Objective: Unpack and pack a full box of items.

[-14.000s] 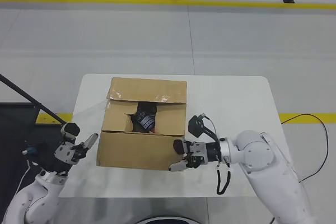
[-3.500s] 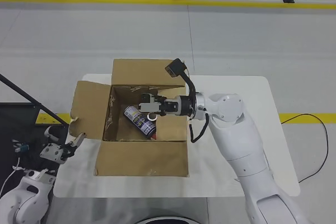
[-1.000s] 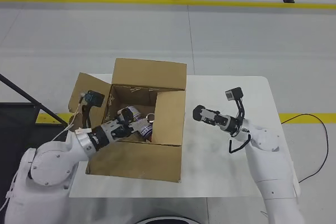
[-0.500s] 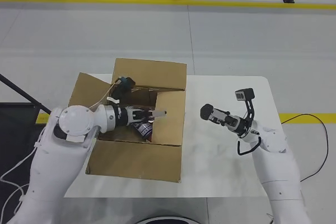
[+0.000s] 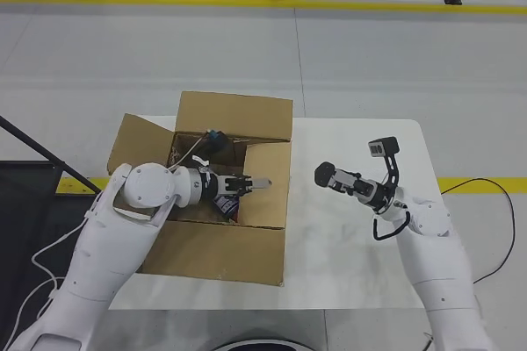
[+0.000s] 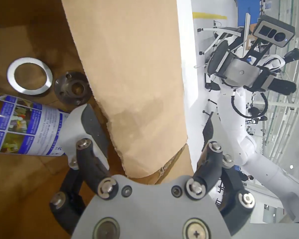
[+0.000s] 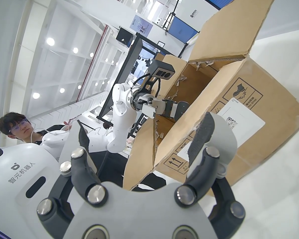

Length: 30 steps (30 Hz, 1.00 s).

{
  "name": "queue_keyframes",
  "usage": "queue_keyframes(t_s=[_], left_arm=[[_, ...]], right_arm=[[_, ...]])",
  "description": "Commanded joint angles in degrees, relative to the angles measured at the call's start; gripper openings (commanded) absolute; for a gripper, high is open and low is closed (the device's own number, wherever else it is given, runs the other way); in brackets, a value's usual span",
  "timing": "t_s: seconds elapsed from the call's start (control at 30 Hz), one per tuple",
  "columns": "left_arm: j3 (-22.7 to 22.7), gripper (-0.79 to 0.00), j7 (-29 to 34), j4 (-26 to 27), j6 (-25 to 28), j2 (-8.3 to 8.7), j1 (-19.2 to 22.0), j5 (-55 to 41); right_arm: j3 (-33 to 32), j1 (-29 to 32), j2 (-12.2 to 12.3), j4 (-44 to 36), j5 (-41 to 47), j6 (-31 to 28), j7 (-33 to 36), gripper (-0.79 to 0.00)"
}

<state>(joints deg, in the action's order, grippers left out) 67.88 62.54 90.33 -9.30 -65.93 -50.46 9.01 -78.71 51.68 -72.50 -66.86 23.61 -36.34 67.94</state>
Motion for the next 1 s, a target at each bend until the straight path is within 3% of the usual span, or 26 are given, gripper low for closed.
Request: queue_keyframes(t_s=[0.0, 0.3, 0.63, 0.8, 0.97], left_arm=[[-0.06, 0.000, -0.51, -0.37, 0.66, -0.02, -0.09, -0.97], [2.10, 0.000, -0.25, 1.14, 2.53, 0.46, -1.86, -6.18], [4.94, 0.000, -2.38, 9.56, 2.72, 1.15, -4.35, -9.18], [3.44, 0.000, -4.92, 12.17, 2.58, 0.89, -3.11, -10.42], [-0.77, 0.000, -8.29, 11.00, 2.97, 0.01, 0.12, -11.47]], right_arm=[[0.28, 0.06, 0.23, -0.14, 0.15, -0.18, -0.19, 0.000], [1.26, 0.91, 1.23, -1.32, 0.95, -1.27, -1.27, 0.000], [0.55, 2.60, 2.52, -2.80, 2.39, -3.17, -3.17, 0.000], [-0.90, 3.82, 3.24, -3.60, 2.94, -4.26, -4.26, 0.000], [-2.58, 5.75, 3.85, -4.24, 2.86, -5.83, -5.84, 0.000]])
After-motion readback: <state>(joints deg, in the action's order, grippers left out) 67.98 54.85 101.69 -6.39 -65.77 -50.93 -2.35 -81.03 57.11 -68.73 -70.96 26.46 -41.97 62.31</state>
